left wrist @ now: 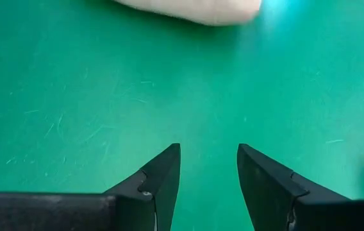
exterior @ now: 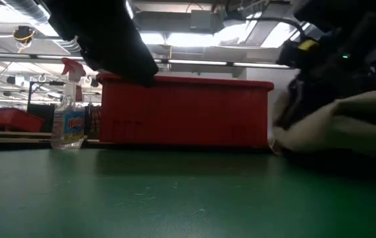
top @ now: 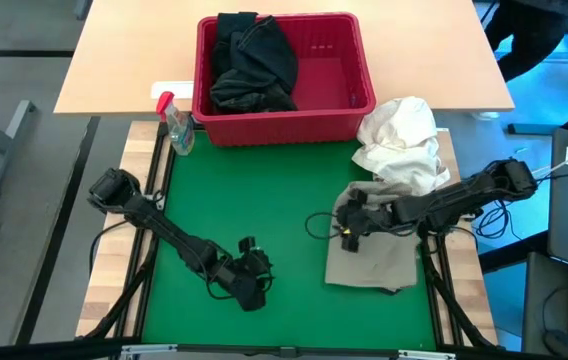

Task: Fold Laundry from Bin
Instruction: Stack the brown shorts on top of the black shorts

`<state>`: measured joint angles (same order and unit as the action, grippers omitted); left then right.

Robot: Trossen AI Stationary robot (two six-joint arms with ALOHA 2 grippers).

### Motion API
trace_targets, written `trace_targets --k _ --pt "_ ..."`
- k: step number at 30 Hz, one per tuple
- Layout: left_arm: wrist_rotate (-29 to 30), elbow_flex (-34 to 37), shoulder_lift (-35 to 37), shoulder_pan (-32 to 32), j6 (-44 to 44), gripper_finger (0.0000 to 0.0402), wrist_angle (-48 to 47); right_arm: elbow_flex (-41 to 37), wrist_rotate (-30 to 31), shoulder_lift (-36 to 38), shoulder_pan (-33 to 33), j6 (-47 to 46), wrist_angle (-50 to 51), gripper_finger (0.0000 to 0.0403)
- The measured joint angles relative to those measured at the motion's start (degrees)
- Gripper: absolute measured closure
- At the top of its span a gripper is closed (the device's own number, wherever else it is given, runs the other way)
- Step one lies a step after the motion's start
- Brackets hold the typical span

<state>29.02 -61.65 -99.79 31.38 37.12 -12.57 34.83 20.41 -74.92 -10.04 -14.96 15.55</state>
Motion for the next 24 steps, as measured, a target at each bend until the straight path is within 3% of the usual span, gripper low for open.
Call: trace_targets --k 4,9,16,21,24 --pt "0.19 0.00 0.00 -0.39 0.01 0.0253 1.06 0.04 -0.57 2.86 -0.11 -3.99 9.05 0.0173" --pt "1.37 0.00 0.00 -0.55 -1.09 0.0253 3.52 1.77 -0.58 5.80 -0.04 -4.70 4.88 0.0173" --pt "2.05 0.00 2.21 -0.47 -1.88 0.0253 4.51 9.19 -2.84 9.55 -1.39 -4.70 7.39 0.0173" --pt "3.40 -0.04 4.39 -0.28 -4.23 0.0253 4.58 5.87 -1.66 8.68 -3.52 -7.10 6.90 0.0173" --pt "6.56 -0.04 4.44 -0.19 -4.72 0.0253 4.35 1.17 -1.53 8.29 -7.28 -10.29 0.44 0.0173"
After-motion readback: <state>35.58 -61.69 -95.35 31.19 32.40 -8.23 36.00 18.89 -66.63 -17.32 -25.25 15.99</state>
